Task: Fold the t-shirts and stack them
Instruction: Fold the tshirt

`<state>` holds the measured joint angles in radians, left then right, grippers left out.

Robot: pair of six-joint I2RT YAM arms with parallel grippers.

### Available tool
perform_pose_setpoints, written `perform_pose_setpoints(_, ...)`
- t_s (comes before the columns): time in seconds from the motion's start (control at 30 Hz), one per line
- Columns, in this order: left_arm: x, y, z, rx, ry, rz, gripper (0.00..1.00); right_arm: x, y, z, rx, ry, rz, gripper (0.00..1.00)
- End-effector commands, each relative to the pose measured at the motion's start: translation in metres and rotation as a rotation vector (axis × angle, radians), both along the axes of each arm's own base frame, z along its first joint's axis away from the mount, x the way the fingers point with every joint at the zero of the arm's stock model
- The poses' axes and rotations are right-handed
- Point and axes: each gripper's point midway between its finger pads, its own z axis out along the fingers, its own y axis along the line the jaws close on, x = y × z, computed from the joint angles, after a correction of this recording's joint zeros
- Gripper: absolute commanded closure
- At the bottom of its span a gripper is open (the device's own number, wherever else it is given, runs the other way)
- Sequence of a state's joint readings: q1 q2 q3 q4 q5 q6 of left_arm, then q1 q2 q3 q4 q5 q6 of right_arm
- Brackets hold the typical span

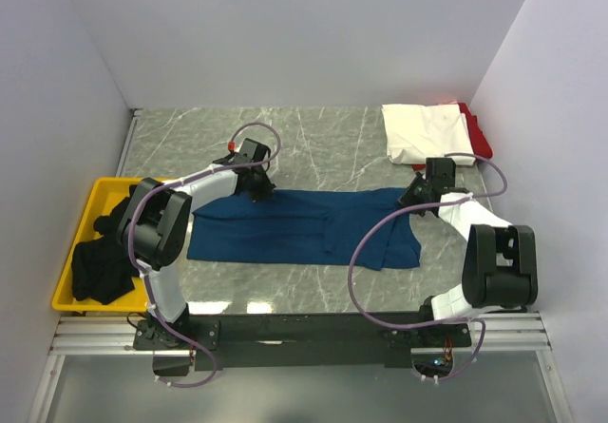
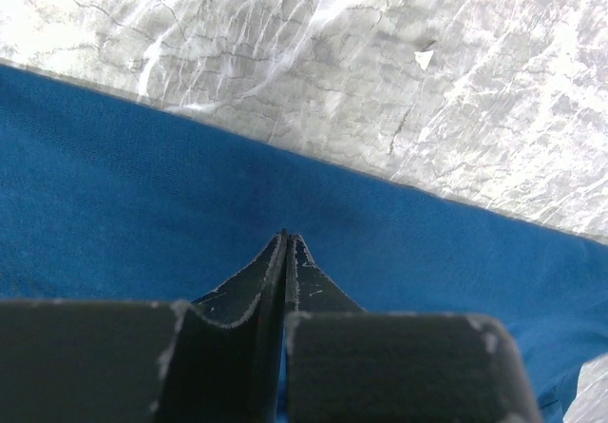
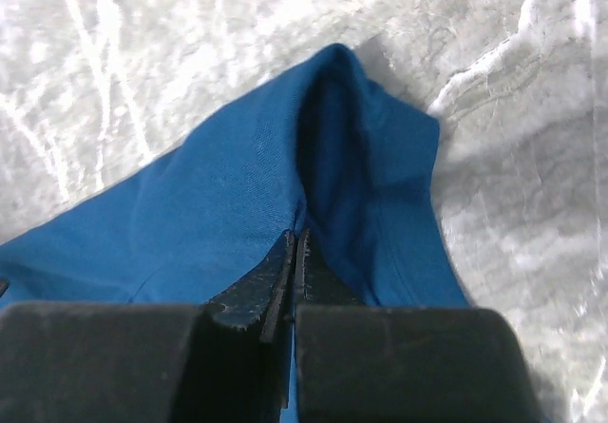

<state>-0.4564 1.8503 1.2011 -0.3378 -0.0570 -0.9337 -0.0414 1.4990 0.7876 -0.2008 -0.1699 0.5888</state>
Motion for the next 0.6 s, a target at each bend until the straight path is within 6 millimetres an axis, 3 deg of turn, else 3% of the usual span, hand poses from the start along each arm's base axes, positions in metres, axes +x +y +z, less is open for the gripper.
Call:
perform_pose_setpoints(0.0,0.011,-0.001,0.009,-0.017,-0.036,0.023,0.92,-0.011,-0.001,0.01,-0.029,-0.022,0.007,1.0)
perform_pose_setpoints(0.37,0.013,-0.002,0.007,-0.025,-0.032,0.024,0.92,-0.038,-0.001,-0.014,-0.031,0.041,0.014,1.0)
perform_pose_setpoints(0.57,0.016,-0.008,0.015,-0.053,-0.051,0.01,0.92,-0.027,-0.003,-0.02,-0.035,0.057,0.01,0.98)
